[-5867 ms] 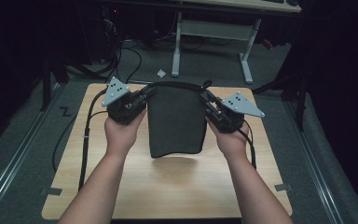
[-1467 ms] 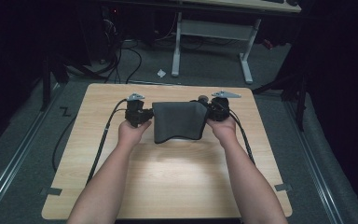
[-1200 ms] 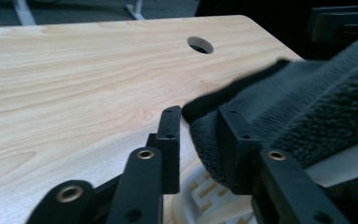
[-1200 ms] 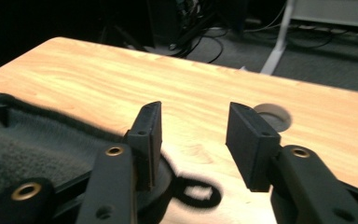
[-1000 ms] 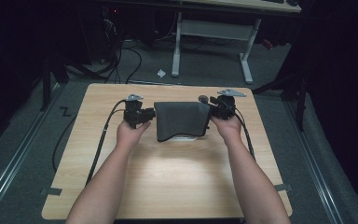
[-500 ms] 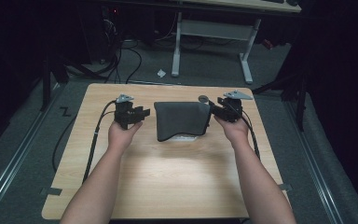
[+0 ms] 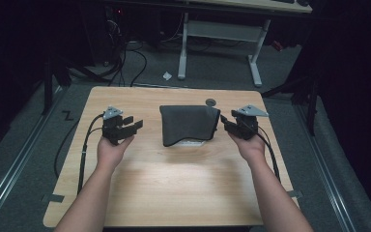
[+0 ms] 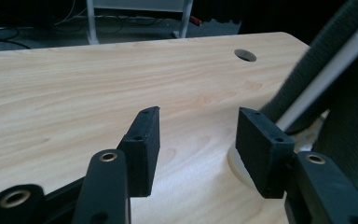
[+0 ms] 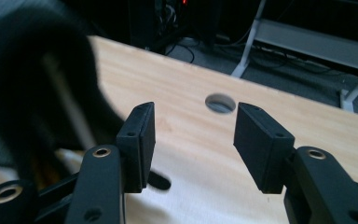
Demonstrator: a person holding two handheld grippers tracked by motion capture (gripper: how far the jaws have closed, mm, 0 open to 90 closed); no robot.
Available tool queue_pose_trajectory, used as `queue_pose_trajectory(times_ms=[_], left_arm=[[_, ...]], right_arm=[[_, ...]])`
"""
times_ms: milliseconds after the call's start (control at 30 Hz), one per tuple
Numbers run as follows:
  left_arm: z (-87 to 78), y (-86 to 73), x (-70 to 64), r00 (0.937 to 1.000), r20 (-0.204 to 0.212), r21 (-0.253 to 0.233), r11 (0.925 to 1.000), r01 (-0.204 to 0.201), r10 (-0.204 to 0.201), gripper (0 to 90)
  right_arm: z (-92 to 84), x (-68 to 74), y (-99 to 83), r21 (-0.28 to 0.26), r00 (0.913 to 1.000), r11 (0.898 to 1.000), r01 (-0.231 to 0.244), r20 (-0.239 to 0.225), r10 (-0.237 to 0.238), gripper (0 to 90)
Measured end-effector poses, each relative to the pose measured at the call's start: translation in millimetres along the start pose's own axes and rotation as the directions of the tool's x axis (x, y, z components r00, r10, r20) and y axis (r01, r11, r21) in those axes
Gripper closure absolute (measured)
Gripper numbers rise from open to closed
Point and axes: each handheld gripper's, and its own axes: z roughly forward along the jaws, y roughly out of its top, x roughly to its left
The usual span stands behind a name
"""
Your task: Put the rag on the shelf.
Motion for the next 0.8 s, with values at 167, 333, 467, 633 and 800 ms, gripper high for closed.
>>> queue_pose_trajectory(times_ms=[167,333,467,633,800], left_arm=[[-17.9,-22.8,-11.4,0.9996,0.016,0.013,0.9996,-0.024,0.024,48.6],[-37.8,-64.6,-28.9,0.9986,0.050,0.047,0.9987,-0.019,0.017,47.5],[-56.3,-102.9,-44.9,0.9967,0.080,0.099,0.9951,-0.002,-0.006,46.4],[-65.7,-118.8,-67.0,0.9940,0.050,0.172,0.9797,-0.104,0.097,46.5],[-61.3,-116.3,-63.3,0.9964,0.067,0.164,0.9845,-0.061,0.051,45.8]], right_arm=[[-18.6,10.2,-18.5,0.001,1.0000,1.000,0.004,0.005,-0.004,45.7],[-40.6,28.7,-57.5,0.035,0.9997,0.999,0.021,0.012,-0.022,42.2],[-61.9,43.4,-95.8,0.068,1.0000,0.998,-0.002,0.010,0.002,41.8],[-81.4,56.5,-129.0,0.121,0.9999,0.993,-0.014,-0.003,0.015,42.8],[-80.3,59.0,-129.1,0.127,0.9999,0.992,0.014,0.006,-0.015,42.0]])
